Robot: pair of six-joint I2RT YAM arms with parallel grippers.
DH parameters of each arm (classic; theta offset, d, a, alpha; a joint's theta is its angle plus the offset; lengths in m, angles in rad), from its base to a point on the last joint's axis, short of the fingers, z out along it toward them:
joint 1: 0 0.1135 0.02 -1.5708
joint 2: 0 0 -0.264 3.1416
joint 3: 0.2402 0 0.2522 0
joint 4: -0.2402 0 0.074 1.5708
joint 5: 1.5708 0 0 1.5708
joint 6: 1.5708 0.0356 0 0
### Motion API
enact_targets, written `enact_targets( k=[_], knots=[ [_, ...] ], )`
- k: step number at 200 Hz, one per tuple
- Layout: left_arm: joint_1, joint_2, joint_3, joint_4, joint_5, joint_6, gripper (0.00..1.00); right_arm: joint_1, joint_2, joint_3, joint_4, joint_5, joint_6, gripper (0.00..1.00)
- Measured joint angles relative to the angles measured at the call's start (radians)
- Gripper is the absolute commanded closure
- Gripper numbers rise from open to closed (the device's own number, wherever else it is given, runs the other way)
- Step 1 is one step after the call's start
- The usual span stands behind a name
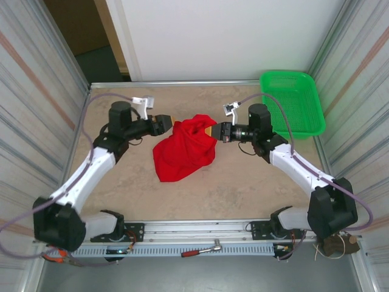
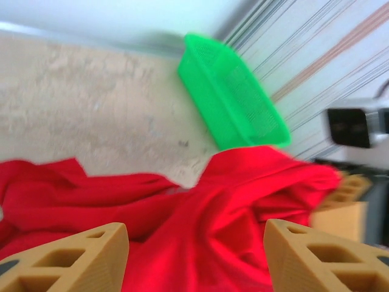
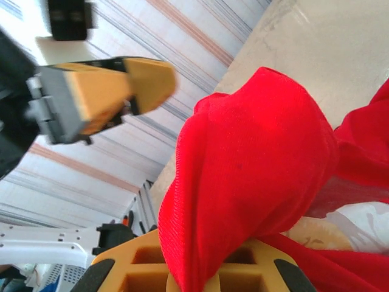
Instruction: Fold the inside-out t-shirt
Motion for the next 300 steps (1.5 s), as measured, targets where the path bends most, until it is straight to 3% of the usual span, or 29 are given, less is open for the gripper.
enact_targets(
  k=[26,68,127,144,168,188,206,212,227,238,268,300],
  knots=[
    [-0.095,-0.048,-0.001,0.064,-0.045,-0.028,0.40,0.000,-0.003,-0.010,0.020,0.001,0.019,1.00],
    [-0.247,0.083,0.003,0.088,-0.140,-0.022,0.41,0.000,-0.015,-0.014,0.027,0.002,0.025,1.00],
    [-0.272,0.194,0.009,0.088,-0.253,0.000,0.45,0.007,-0.032,-0.014,0.026,0.005,0.026,1.00],
    [-0.272,0.209,0.010,0.088,-0.278,0.004,0.55,0.007,-0.034,-0.014,0.026,0.005,0.026,1.00],
    [-0.268,0.229,0.011,0.089,-0.291,0.007,1.00,0.009,-0.038,-0.014,0.026,0.005,0.025,1.00],
    [-0.259,0.241,0.024,0.088,-0.274,0.016,1.00,0.008,-0.038,-0.014,0.021,0.009,0.024,1.00],
    [-0.235,0.238,0.045,0.088,-0.211,0.022,1.00,0.004,-0.037,-0.020,0.019,0.029,0.024,1.00],
    [-0.220,0.235,0.055,0.089,-0.173,0.022,1.00,0.001,-0.034,-0.023,0.019,0.039,0.025,0.91],
    [-0.177,0.221,0.076,0.090,-0.066,0.018,1.00,-0.016,-0.012,-0.023,0.028,0.071,0.036,0.52],
    [-0.144,0.207,0.085,0.102,0.027,0.002,1.00,-0.034,0.022,-0.021,0.032,0.110,0.049,0.40],
    [-0.072,0.185,0.089,0.220,0.273,-0.084,1.00,-0.075,0.124,0.010,-0.050,0.254,0.074,0.38],
    [-0.058,0.186,0.077,0.386,0.427,-0.201,1.00,-0.064,0.050,0.011,-0.175,0.377,0.073,0.39]
  ],
)
